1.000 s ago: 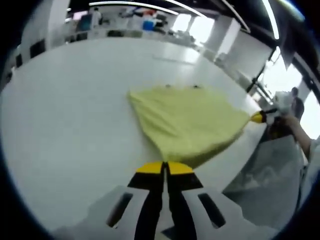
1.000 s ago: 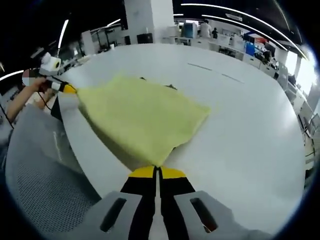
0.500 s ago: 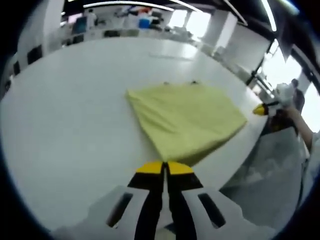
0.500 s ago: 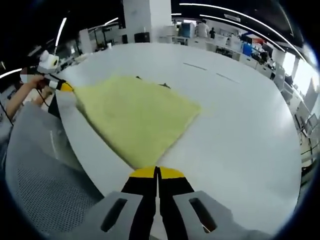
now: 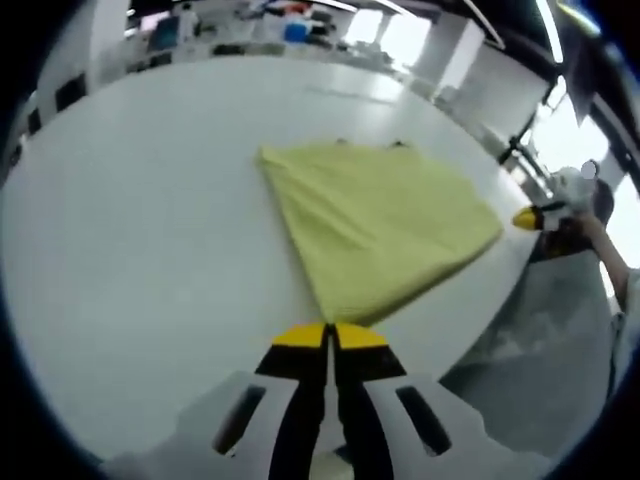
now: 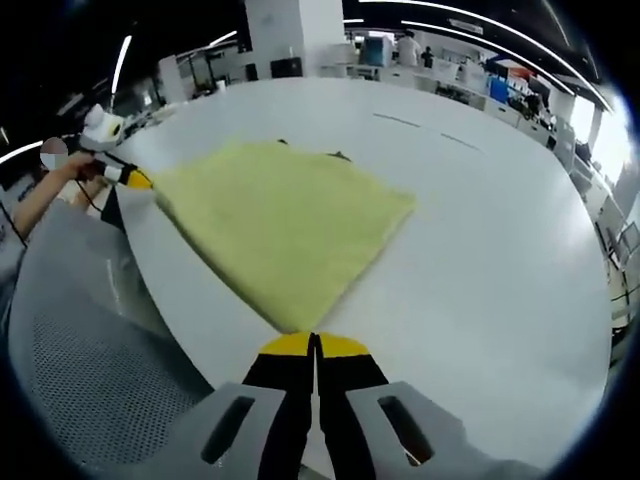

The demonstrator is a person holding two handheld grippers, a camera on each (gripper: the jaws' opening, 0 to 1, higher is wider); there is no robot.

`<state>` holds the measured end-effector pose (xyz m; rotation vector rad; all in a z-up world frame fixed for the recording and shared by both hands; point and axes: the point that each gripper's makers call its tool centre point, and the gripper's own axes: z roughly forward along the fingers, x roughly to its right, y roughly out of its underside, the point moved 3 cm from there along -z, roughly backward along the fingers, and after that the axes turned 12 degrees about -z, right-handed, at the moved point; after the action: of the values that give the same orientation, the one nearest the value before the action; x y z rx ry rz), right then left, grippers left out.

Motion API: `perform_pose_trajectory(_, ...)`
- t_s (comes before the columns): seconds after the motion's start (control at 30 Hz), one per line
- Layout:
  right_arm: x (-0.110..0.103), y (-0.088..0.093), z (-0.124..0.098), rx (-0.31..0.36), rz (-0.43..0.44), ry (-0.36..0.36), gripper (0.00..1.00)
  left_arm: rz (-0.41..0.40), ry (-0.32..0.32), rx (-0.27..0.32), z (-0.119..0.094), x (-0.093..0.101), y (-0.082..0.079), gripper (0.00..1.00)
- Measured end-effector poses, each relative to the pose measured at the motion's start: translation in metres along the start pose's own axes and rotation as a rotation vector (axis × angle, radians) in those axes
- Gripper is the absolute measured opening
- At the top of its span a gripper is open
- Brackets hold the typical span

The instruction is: Fold the garment on the visible template until the final outline fits inside the template.

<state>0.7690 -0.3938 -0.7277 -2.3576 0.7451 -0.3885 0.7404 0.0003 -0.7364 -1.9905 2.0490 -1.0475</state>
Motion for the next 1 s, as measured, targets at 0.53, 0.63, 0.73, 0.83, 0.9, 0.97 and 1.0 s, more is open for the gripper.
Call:
perform_pose_trajectory(0.53, -0.002, 0.000, 0.004, -0.004, -0.013, -0.016, 0.01, 0.028, -0.016, -0.045, 0.012, -0.003, 0.007, 0.00)
perform_pose_trajectory(0.63, -0.004, -0.002, 0.005, 0.000, -0.015, -0.021, 0.01, 0.035, -0.020, -0.047, 0.013, -0.004, 0.007, 0.00)
perform_pose_trajectory(0.73, -0.006, -0.004, 0.006, 0.002, -0.016, -0.023, 0.01, 0.028, -0.015, -0.047, 0.014, -0.005, 0.007, 0.00)
perform_pose_trajectory(0.83, -0.007, -0.005, 0.007, 0.001, -0.020, -0.023, 0.01, 0.012, -0.009, -0.043, 0.014, -0.005, 0.007, 0.00)
perform_pose_trajectory(0.9, -0.007, -0.007, 0.007, 0.007, -0.022, -0.023, 0.01, 0.021, -0.007, -0.038, 0.014, -0.005, 0.007, 0.00)
perform_pose_trajectory(0.97, -0.008, -0.009, 0.006, 0.011, -0.025, -0.022, 0.01, 0.026, -0.008, -0.031, 0.013, -0.004, 0.007, 0.00)
perform_pose_trajectory(1.0, -0.009, -0.010, 0.006, 0.014, -0.031, -0.019, 0.01, 0.029, -0.009, -0.025, 0.012, -0.004, 0.007, 0.00)
